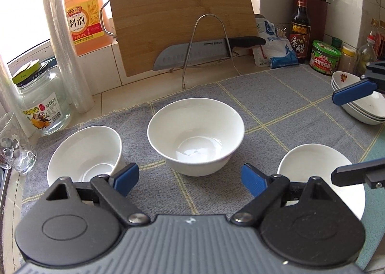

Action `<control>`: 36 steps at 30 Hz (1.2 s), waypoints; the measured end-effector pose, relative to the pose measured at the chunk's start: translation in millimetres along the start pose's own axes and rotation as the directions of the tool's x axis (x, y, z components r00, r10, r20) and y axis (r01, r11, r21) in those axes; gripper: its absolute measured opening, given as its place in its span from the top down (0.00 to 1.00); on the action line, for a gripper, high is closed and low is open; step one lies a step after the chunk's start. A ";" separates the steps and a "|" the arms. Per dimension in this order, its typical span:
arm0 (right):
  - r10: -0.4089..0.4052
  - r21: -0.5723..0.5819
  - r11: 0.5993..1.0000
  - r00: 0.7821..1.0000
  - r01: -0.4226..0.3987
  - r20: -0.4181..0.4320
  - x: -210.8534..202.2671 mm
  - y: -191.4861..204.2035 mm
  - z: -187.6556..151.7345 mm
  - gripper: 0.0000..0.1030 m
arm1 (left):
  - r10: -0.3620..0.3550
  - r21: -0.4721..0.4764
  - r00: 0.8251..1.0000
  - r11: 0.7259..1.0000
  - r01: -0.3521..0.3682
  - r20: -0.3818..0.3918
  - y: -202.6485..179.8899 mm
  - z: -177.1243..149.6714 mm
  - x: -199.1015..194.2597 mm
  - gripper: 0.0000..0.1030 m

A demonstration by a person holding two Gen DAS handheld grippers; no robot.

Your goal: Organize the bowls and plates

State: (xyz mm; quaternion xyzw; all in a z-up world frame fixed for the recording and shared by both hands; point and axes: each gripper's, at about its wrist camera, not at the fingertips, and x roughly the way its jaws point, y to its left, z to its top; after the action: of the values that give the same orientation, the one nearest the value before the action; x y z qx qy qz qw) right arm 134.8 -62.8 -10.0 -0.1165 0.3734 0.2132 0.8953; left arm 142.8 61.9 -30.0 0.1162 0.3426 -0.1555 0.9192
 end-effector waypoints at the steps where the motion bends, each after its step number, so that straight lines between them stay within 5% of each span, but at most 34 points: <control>1: 0.005 0.000 1.000 1.000 -0.005 -0.001 3.2 -2.6 2.9 0.00 | 0.009 0.007 1.000 1.000 -0.009 0.003 -1.9 -0.1 2.2 0.11; 25: 0.183 -0.020 0.982 0.978 -0.186 -0.105 99.9 -37.5 65.1 0.02 | -0.024 -0.016 1.000 1.000 0.024 0.005 -3.0 3.4 40.6 0.11; 36: 0.256 -0.001 0.966 0.954 -0.259 -0.153 137.5 -42.1 79.7 0.13 | -0.046 -0.025 0.999 0.999 0.046 0.011 -1.3 5.0 43.6 0.12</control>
State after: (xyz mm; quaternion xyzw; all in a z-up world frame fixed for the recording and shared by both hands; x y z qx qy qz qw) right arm 290.5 -30.1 -51.4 -0.0920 0.4502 0.3226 0.8275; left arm 176.6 50.1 -55.5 0.0957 0.3422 -0.1729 0.9186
